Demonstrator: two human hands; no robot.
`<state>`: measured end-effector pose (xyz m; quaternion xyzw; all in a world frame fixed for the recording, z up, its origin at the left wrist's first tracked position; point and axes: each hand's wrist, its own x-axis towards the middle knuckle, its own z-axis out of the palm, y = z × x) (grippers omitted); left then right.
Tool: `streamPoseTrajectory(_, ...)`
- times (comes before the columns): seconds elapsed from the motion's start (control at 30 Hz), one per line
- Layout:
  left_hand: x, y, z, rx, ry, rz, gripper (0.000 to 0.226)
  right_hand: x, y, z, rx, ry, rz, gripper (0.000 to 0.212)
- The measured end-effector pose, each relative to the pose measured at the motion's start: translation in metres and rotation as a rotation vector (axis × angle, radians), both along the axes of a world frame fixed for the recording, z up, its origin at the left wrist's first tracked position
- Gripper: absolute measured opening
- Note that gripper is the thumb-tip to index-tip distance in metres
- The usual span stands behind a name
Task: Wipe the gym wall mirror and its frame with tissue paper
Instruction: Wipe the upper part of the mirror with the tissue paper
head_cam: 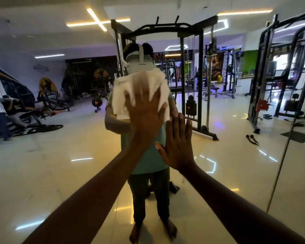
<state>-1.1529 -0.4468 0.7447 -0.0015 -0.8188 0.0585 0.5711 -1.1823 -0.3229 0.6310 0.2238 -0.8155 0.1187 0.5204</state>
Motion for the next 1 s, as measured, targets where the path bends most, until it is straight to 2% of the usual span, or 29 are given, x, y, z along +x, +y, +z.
streamPoseTrajectory(0.07,0.003,-0.009,0.009,-0.215,-0.054,-0.055,0.071,0.003,0.004,0.003,0.004,-0.015,0.007,0.096)
streamPoseTrajectory(0.13,0.008,-0.042,0.009,-0.302,-0.047,-0.087,0.070,0.005,0.015,0.001,-0.012,-0.011,-0.025,0.096)
streamPoseTrajectory(0.2,0.019,-0.079,-0.006,-0.199,0.007,-0.049,0.067,0.004,0.032,-0.007,-0.020,0.000,-0.102,0.098)
streamPoseTrajectory(0.27,0.027,-0.096,-0.024,-0.016,0.012,0.018,0.069,-0.002,0.049,-0.018,-0.020,0.018,-0.131,0.100)
streamPoseTrajectory(0.37,0.019,-0.062,-0.034,0.254,0.016,0.119,0.071,-0.008,0.051,-0.031,-0.029,0.009,-0.105,0.102)
streamPoseTrajectory(0.4,0.012,-0.043,-0.034,0.285,0.021,0.120,0.073,-0.010,0.049,-0.034,-0.042,-0.003,-0.087,0.102)
streamPoseTrajectory(0.43,0.005,-0.023,-0.034,0.252,0.024,0.094,0.073,-0.011,0.048,-0.035,-0.051,-0.013,-0.070,0.101)
streamPoseTrajectory(0.6,-0.023,0.061,-0.022,-0.226,-0.070,-0.114,0.069,-0.016,0.051,-0.037,-0.021,-0.071,-0.031,0.097)
streamPoseTrajectory(0.73,-0.023,0.044,-0.002,-0.432,-0.087,-0.197,0.062,-0.019,0.055,-0.040,-0.042,-0.046,0.019,0.096)
streamPoseTrajectory(0.8,-0.017,0.015,-0.008,-0.370,-0.046,-0.146,0.062,-0.019,0.056,-0.039,-0.055,-0.047,0.038,0.094)
streamPoseTrajectory(0.9,0.000,-0.023,-0.039,-0.078,-0.002,0.025,0.069,-0.015,0.053,-0.044,-0.074,-0.114,0.038,0.096)
streamPoseTrajectory(1.0,0.008,-0.024,-0.073,0.236,0.028,0.124,0.075,-0.008,0.061,-0.079,-0.039,-0.150,0.016,0.097)
